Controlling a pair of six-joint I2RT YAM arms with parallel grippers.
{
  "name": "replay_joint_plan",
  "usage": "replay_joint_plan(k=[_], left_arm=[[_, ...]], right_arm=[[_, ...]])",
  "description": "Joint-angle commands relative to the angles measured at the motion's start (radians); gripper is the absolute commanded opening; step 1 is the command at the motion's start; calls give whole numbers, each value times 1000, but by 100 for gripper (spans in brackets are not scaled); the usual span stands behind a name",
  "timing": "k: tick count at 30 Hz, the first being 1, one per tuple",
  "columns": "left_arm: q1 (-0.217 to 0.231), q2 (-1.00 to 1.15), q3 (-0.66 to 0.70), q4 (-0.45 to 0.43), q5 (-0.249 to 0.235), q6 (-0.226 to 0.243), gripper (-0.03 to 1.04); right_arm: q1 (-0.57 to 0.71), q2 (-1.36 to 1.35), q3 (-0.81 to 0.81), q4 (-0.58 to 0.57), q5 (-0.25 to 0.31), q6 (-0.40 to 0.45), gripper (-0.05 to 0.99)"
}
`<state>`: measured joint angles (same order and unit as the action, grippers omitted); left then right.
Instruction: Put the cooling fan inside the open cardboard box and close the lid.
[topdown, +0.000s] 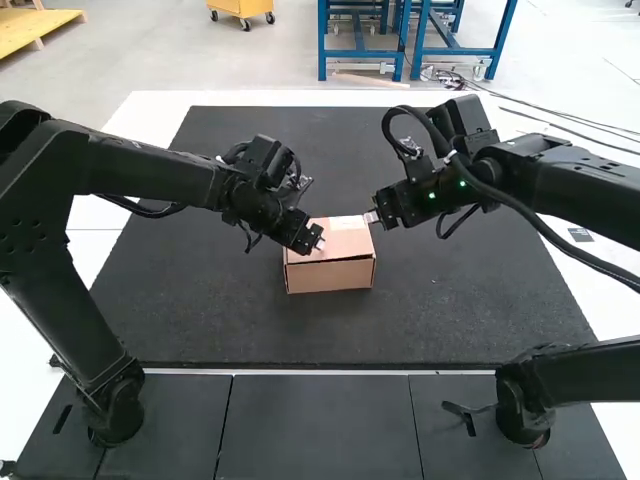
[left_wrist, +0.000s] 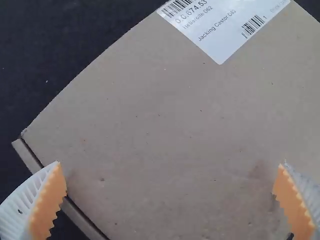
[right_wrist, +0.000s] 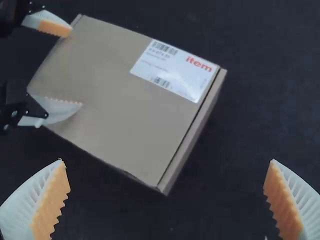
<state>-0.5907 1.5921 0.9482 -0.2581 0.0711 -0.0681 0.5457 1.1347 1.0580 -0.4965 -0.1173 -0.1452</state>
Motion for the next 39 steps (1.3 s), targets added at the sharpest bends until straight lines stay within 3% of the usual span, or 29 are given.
replay_joint_plan(k=[1, 19, 22, 27, 30, 37, 39], left_arm=[[-21, 25, -14, 10, 4, 7, 97], [-32, 69, -109, 86, -7, 8, 97], [-41, 58, -95, 74, -8, 5, 97], [-41, -12, 6, -23, -21, -7, 97], [-23, -75, 80, -59, -24, -6, 97], [75, -196, 144, -63, -30, -6, 97], [94, -233, 143, -46, -51, -6, 97]], right_arm=[[-12, -27, 16, -13, -18, -16, 89], [-12, -27, 10, -37, -27, -21, 89], [-16, -27, 8, -37, -27, -21, 89], [-24, -43, -3, -17, -22, -17, 89], [-24, -50, -9, 7, -21, -16, 89], [-24, -73, -6, 50, -18, -4, 89], [-24, -90, -6, 72, -18, 9, 89]])
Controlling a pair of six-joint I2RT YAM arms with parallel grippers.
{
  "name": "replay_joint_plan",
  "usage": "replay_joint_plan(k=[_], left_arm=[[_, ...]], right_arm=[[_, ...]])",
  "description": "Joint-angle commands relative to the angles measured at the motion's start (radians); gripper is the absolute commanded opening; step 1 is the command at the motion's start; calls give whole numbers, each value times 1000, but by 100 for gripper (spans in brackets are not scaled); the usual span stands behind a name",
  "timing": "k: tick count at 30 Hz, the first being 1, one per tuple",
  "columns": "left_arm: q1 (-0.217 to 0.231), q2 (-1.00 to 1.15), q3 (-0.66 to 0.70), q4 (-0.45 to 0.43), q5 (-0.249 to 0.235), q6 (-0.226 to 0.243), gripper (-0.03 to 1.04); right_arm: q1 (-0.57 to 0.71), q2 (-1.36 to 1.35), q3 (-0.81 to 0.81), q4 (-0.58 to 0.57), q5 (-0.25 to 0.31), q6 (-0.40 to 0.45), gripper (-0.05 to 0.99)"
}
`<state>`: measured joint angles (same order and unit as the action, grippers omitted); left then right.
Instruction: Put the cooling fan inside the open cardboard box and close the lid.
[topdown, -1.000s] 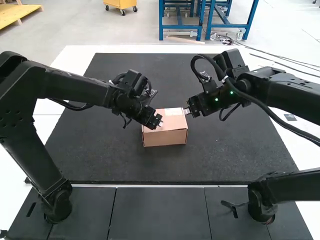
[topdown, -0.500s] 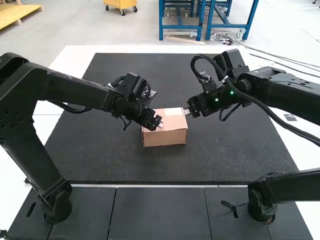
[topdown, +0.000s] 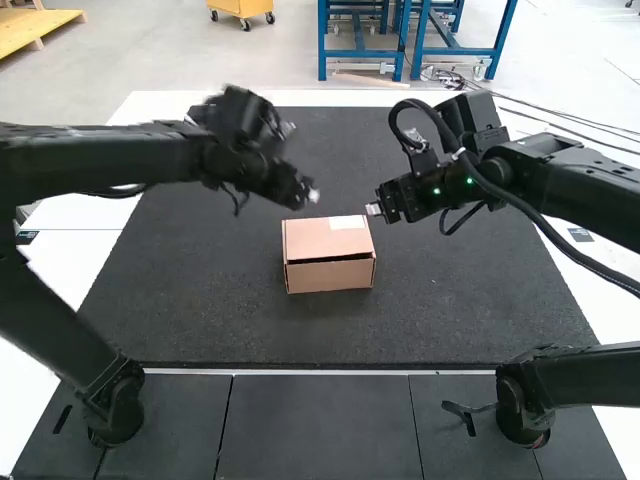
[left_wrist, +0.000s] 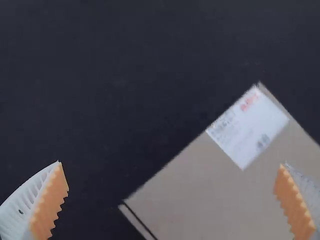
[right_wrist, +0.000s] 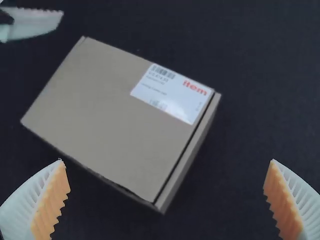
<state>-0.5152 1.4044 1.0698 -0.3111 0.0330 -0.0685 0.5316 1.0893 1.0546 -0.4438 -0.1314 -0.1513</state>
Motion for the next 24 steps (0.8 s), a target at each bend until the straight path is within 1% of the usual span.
replay_joint_plan(k=[1, 2, 4, 7, 9, 12, 15, 17, 19, 20, 21, 24], left_arm=[[24, -65, 22, 17, -27, -5, 97], [30, -87, 22, 29, -44, -5, 97], [37, -137, 22, 49, -110, -11, 97], [44, -226, 13, 41, -116, -60, 97], [58, -277, -11, 58, -111, -63, 97], [93, -343, -59, 106, -111, -57, 97], [118, -403, -116, 153, -143, -48, 97], [129, -444, -162, 181, -179, -44, 97], [135, -490, -212, 227, -208, -13, 97], [135, -519, -238, 237, -211, 4, 97], [135, -548, -266, 247, -209, 10, 97], [135, -645, -346, 302, -214, 4, 97]], right_arm=[[-12, -55, -5, 36, -4, 27, 89], [-15, -69, -7, 48, -4, 33, 89], [-18, -101, -18, 76, -8, 45, 89], [-28, -160, -48, 119, -10, 71, 89], [-36, -192, -73, 145, -8, 101, 89], [-64, -255, -130, 191, -7, 176, 89], [-105, -330, -202, 267, 7, 231, 89], [-133, -385, -260, 320, 26, 240, 89], [-159, -440, -312, 355, 32, 240, 89], [-171, -467, -334, 373, 32, 240, 89], [-182, -488, -352, 395, 32, 240, 89], [-211, -542, -375, 427, 32, 239, 90]])
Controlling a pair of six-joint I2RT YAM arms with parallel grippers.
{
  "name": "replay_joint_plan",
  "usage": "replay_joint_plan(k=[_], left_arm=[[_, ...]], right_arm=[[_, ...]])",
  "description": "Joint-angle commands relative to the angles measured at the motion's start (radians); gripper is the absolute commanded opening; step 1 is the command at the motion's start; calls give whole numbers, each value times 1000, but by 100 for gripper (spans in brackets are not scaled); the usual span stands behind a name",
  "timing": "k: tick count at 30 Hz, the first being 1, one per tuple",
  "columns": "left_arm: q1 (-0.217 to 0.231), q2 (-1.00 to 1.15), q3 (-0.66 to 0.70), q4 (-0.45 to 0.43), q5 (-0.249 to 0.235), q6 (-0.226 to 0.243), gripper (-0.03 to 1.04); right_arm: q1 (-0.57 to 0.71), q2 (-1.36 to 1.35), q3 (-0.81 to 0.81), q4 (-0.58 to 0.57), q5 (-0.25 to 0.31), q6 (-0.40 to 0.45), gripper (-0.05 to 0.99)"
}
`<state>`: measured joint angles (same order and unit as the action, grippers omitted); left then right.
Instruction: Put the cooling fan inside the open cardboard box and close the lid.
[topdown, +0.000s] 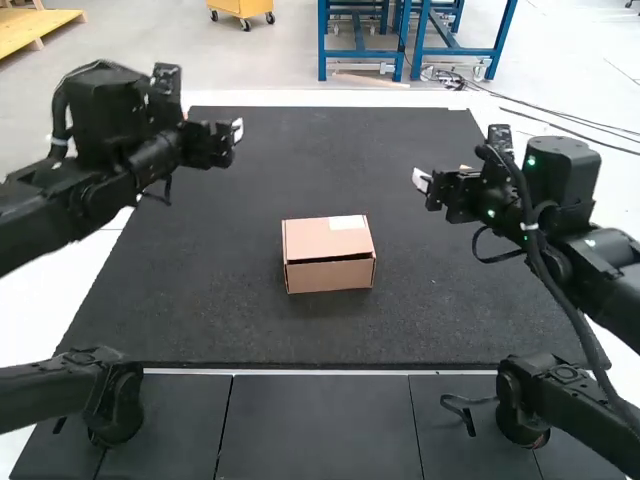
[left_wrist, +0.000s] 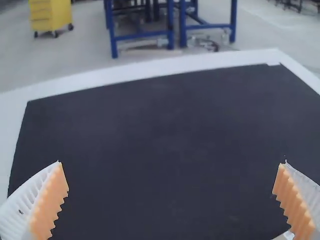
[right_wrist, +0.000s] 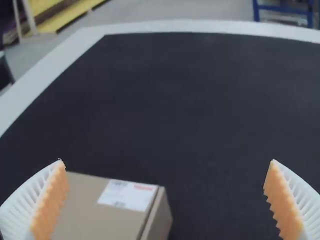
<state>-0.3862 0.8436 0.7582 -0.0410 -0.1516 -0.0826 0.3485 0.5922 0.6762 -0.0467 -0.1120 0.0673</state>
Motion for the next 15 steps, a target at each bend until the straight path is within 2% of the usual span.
replay_joint_plan(k=[1, 5, 8, 13, 15], left_arm=[[6, -121, -57, 47, -32, 12, 97], [60, -224, -149, 90, -37, 15, 97], [89, -276, -204, 110, -34, 20, 97], [112, -413, -313, 185, -34, 23, 97], [119, -494, -376, 222, -42, 52, 97]], right_arm=[[-37, -57, 0, 34, 11, 17, 90], [-62, -78, -23, -10, 8, 5, 90], [-77, -100, -78, -32, 37, 0, 90], [-121, -196, -198, 22, 43, -37, 90], [-141, -242, -239, 51, 40, -57, 90]])
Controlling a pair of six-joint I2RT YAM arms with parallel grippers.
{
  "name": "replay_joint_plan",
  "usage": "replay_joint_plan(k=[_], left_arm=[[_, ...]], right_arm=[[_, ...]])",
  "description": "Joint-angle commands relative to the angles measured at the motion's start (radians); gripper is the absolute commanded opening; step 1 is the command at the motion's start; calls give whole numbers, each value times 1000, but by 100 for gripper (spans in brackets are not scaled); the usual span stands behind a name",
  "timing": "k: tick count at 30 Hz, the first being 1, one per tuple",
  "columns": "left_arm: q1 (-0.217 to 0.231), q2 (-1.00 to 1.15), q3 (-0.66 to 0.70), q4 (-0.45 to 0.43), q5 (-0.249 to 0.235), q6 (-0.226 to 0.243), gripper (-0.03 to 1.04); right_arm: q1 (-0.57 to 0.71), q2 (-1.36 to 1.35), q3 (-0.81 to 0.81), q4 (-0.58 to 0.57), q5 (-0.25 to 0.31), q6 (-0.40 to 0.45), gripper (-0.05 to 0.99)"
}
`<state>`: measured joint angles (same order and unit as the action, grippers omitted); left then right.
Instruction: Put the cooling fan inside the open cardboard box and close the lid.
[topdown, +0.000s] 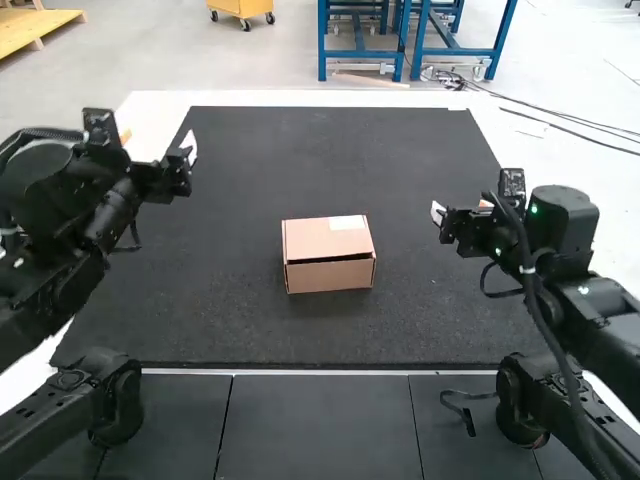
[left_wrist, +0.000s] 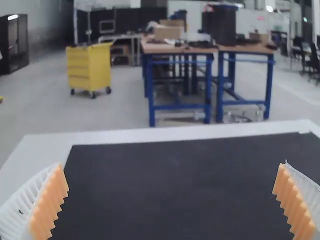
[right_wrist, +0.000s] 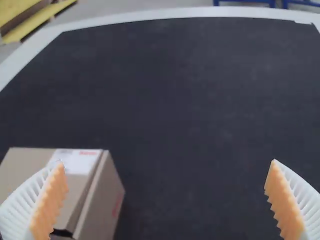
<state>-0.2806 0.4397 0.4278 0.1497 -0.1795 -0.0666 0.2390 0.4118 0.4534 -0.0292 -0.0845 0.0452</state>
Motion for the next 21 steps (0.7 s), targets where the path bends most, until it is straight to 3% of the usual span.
replay_joint_plan(k=[1, 5, 12, 17, 18, 21], left_arm=[[15, -133, -73, 47, -18, 63, 97], [12, -265, -153, 48, -40, 108, 97], [17, -395, -196, 34, -25, 114, 97], [17, -441, -302, 122, 11, 128, 97], [18, -441, -319, 139, 20, 129, 97], [31, -441, -342, 143, 68, 129, 97]], right_arm=[[-41, -84, -32, 41, 12, -36, 90], [-73, -154, -56, 61, 14, -48, 90], [-116, -228, -125, 192, 12, -111, 88], [-125, -235, -211, 279, -9, -123, 88], [-127, -237, -228, 287, -20, -127, 88], [-132, -252, -268, 276, -146, -133, 89]])
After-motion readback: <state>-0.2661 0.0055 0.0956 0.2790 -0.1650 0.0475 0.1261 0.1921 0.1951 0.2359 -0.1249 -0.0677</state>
